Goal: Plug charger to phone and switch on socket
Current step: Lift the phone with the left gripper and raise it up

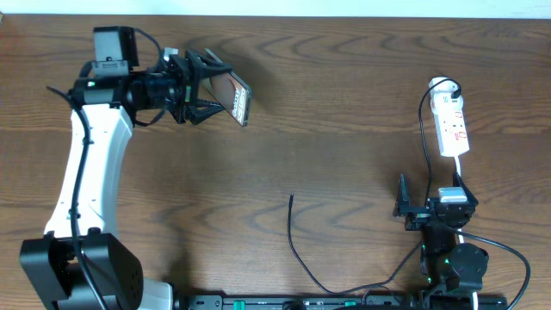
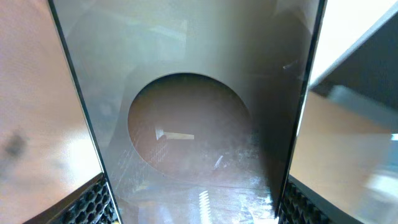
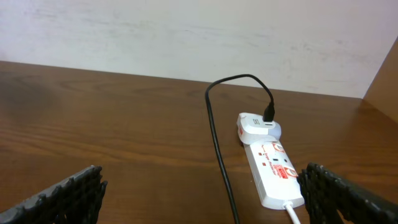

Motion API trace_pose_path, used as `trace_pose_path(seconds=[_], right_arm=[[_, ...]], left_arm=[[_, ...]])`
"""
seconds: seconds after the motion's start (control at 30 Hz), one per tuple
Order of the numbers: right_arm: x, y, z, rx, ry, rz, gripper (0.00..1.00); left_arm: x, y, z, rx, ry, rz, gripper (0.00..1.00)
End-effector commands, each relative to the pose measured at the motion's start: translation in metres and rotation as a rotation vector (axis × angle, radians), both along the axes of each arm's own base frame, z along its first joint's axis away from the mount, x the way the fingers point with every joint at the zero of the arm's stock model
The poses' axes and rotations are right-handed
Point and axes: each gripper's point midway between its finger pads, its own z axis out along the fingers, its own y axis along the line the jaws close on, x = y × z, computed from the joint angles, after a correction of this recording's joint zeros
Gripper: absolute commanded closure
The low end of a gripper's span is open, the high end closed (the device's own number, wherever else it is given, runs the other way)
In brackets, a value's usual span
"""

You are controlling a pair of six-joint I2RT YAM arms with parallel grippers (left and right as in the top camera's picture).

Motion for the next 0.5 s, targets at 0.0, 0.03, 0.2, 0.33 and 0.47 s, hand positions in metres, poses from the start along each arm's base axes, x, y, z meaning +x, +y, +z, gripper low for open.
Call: trace_pose_path(seconds=[0.0, 0.03, 0.2, 0.33, 0.47], right_arm=[[0.0, 0.001, 0.0, 0.01, 0.0, -0.001, 0.01], [0.0, 0.001, 0.0, 0.01, 0.0, -0.001, 0.01], [0.0, 0.001, 0.0, 0.01, 0.0, -0.001, 0.01], [0.0, 0.001, 0.0, 0.01, 0.0, -0.001, 0.01], [0.0, 0.001, 0.0, 0.01, 0.0, -0.001, 0.01]], left_arm=[[-0.019, -0.006, 0.052, -0.291, 0.146, -0.053, 0.93], [-0.021, -0.005, 0.055, -0.316, 0.159, -0.059, 0.93], [-0.024, 0.002, 0.064, -0.379, 0.195, -0.064, 0.93], [-0.024, 0.004, 0.064, -0.383, 0.196, -0.061, 0.93], [-0.024, 0.004, 0.065, -0.386, 0.195, -0.064, 0.92]])
